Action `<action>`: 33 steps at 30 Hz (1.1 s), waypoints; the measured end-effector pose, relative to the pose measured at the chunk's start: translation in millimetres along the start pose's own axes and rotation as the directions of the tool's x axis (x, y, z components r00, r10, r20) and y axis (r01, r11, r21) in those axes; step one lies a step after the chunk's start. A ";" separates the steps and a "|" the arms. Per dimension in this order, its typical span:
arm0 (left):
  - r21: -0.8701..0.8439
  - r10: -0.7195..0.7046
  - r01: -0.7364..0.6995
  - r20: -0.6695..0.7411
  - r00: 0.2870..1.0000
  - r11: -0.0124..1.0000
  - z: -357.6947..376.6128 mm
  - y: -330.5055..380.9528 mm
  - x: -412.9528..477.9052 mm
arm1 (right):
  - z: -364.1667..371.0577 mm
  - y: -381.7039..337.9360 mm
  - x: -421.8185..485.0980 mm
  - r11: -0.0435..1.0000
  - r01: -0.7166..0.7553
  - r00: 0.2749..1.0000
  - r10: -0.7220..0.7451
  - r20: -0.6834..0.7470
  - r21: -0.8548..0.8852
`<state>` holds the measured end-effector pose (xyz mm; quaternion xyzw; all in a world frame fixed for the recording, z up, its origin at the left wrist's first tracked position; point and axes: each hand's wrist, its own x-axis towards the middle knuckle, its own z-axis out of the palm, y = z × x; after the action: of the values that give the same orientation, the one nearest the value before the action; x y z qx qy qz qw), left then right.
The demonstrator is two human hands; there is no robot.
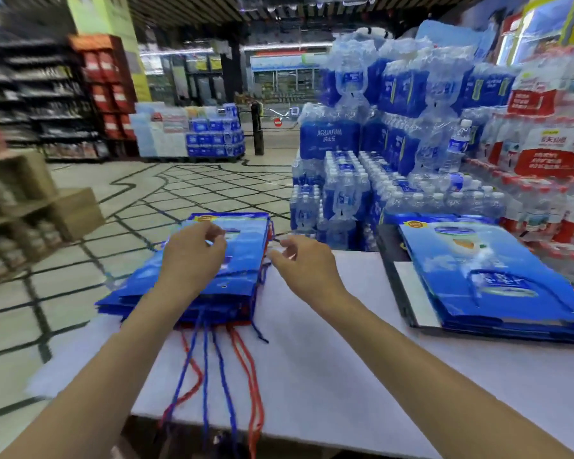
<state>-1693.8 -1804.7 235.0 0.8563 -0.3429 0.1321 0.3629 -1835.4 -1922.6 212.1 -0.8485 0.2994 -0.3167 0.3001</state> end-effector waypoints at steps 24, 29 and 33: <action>-0.126 -0.315 0.304 -0.081 0.946 0.944 -17.2 -69.9 -12.5 | 50.1 11.1 8.6 0.834 -0.413 0.908 0.407 0.100 0.367; -0.288 -0.283 0.243 -0.104 0.953 0.926 -2.4 -57.4 -12.4 | 28.0 20.2 3.3 0.805 -0.395 0.911 0.406 0.075 0.442; -0.280 -0.191 0.151 -0.122 0.974 0.948 6.8 -45.8 -15.3 | 8.7 28.0 3.7 0.830 -0.353 0.925 0.378 0.031 0.432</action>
<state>-1673.9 -1779.0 198.7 0.8135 -0.2541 0.1155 0.5102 -1835.8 -1940.4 188.5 -0.6790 0.3870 -0.3353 0.5261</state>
